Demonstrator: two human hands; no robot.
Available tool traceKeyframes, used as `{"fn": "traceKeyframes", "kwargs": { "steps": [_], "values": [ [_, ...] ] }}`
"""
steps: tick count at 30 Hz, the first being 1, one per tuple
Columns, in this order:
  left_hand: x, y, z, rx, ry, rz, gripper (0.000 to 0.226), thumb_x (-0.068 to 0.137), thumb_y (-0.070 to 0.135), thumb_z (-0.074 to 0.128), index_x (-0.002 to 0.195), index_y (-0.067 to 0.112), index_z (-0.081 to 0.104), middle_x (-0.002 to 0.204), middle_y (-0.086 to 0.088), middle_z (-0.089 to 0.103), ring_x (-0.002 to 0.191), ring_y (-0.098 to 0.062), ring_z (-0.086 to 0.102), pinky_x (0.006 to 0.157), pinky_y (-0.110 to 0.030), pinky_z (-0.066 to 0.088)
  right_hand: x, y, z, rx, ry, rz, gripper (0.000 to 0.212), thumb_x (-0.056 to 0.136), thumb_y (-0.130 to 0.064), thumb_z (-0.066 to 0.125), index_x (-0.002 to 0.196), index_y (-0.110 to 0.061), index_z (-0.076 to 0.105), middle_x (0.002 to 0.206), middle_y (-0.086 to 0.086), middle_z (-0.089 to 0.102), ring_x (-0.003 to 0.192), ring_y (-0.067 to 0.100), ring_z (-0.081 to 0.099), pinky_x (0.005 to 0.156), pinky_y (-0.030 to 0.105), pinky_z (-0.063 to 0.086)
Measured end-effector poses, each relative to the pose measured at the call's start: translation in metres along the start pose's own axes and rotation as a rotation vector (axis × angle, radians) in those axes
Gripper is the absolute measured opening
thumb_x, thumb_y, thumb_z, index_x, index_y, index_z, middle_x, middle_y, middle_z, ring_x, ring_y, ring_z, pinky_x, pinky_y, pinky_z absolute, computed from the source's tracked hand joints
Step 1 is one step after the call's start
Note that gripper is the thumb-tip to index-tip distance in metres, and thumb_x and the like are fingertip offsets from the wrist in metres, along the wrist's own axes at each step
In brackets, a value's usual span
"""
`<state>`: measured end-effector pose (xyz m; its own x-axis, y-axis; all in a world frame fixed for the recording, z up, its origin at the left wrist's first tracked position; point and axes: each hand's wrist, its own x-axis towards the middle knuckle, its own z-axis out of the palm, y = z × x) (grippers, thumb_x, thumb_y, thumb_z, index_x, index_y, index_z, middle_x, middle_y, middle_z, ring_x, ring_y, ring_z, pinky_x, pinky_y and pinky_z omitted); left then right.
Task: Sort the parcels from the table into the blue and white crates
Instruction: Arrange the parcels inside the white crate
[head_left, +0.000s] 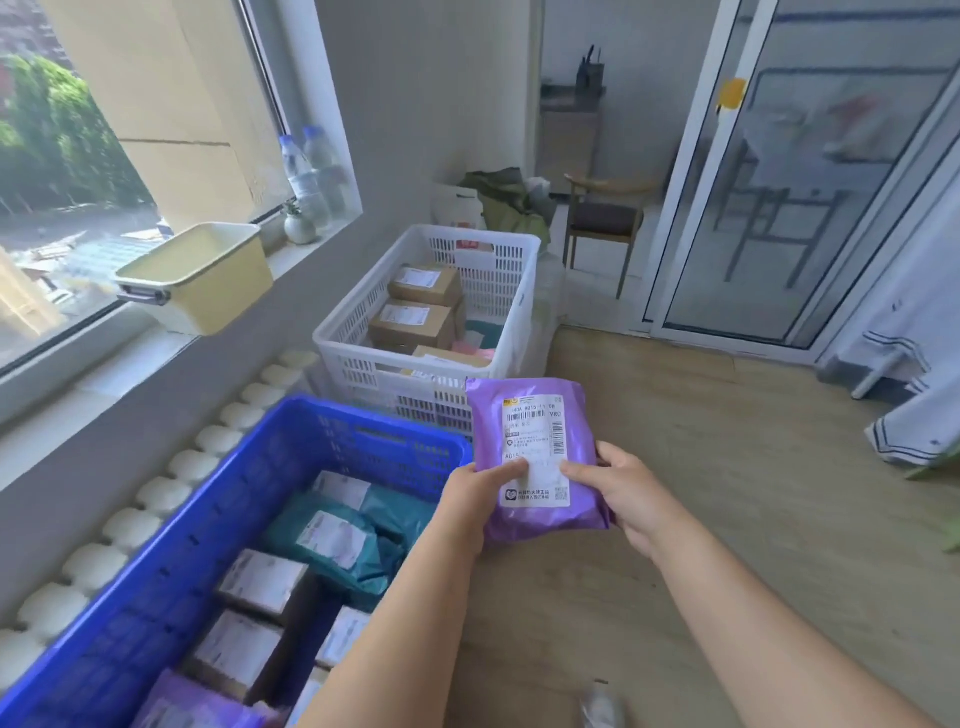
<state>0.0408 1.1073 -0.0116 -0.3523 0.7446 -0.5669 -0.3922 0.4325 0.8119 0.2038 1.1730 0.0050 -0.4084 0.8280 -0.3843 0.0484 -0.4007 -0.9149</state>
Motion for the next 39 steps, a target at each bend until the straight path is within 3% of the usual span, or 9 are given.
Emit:
{"fn": "traceKeyframes", "kwargs": {
  "steps": [9, 15, 19, 24, 28, 35, 39],
  "values": [
    [0.141, 0.073, 0.058, -0.064, 0.126, -0.035, 0.030, 0.083, 0.019, 0.078, 0.110, 0.007, 0.071, 0.094, -0.008, 0.078, 0.085, -0.027, 0.075, 0.073, -0.035, 0.061, 0.183, -0.070, -0.041, -0.112, -0.161, 0.068, 0.028, 0.090, -0.001, 0.067, 0.117, -0.007, 0.065, 0.104, 0.011, 0.076, 0.094, 0.029, 0.074, 0.083, 0.042, 0.059],
    [0.218, 0.125, 0.049, -0.159, 0.248, -0.064, 0.034, 0.082, 0.018, 0.079, 0.113, 0.009, 0.067, 0.096, -0.011, 0.077, 0.085, -0.031, 0.075, 0.074, -0.047, 0.062, 0.291, -0.107, -0.013, -0.184, -0.262, 0.111, 0.027, 0.091, -0.002, 0.067, 0.116, -0.009, 0.065, 0.102, 0.009, 0.076, 0.090, 0.027, 0.075, 0.078, 0.040, 0.060],
    [0.280, 0.160, 0.030, -0.193, 0.316, -0.055, 0.040, 0.081, 0.022, 0.080, 0.116, 0.011, 0.064, 0.099, -0.010, 0.076, 0.086, -0.030, 0.075, 0.083, -0.047, 0.061, 0.369, -0.128, 0.018, -0.260, -0.316, 0.116, 0.030, 0.090, -0.005, 0.068, 0.119, -0.010, 0.064, 0.105, 0.009, 0.076, 0.091, 0.028, 0.075, 0.086, 0.047, 0.059],
    [0.349, 0.202, 0.014, -0.253, 0.335, -0.072, 0.032, 0.087, 0.012, 0.074, 0.117, 0.010, 0.063, 0.102, -0.013, 0.075, 0.083, -0.029, 0.075, 0.060, -0.034, 0.060, 0.455, -0.152, 0.052, -0.340, -0.330, 0.153, 0.025, 0.089, -0.009, 0.071, 0.114, -0.012, 0.064, 0.103, 0.009, 0.076, 0.088, 0.027, 0.075, 0.085, 0.048, 0.060],
    [0.393, 0.234, 0.004, -0.235, 0.334, -0.105, 0.032, 0.084, 0.012, 0.076, 0.115, 0.009, 0.065, 0.100, -0.012, 0.076, 0.083, -0.030, 0.075, 0.069, -0.038, 0.061, 0.509, -0.171, 0.069, -0.395, -0.349, 0.171, 0.023, 0.089, -0.010, 0.071, 0.111, -0.015, 0.064, 0.102, 0.007, 0.076, 0.087, 0.024, 0.075, 0.081, 0.043, 0.061],
    [0.460, 0.267, -0.008, -0.239, 0.419, -0.112, 0.020, 0.088, 0.006, 0.068, 0.106, 0.013, 0.070, 0.097, -0.009, 0.077, 0.078, -0.022, 0.074, 0.055, -0.022, 0.054, 0.605, -0.193, 0.102, -0.538, -0.461, 0.206, 0.024, 0.089, -0.011, 0.070, 0.109, -0.013, 0.060, 0.103, 0.006, 0.073, 0.085, 0.021, 0.074, 0.060, 0.027, 0.056],
    [0.487, 0.269, -0.011, -0.195, 0.532, -0.163, 0.024, 0.087, 0.005, 0.068, 0.110, 0.010, 0.071, 0.087, -0.003, 0.073, 0.062, -0.013, 0.067, 0.042, -0.014, 0.043, 0.653, -0.186, 0.118, -0.626, -0.562, 0.260, 0.027, 0.086, -0.003, 0.070, 0.109, -0.010, 0.059, 0.104, 0.008, 0.072, 0.088, 0.024, 0.072, 0.067, 0.031, 0.058]
  ]
}}
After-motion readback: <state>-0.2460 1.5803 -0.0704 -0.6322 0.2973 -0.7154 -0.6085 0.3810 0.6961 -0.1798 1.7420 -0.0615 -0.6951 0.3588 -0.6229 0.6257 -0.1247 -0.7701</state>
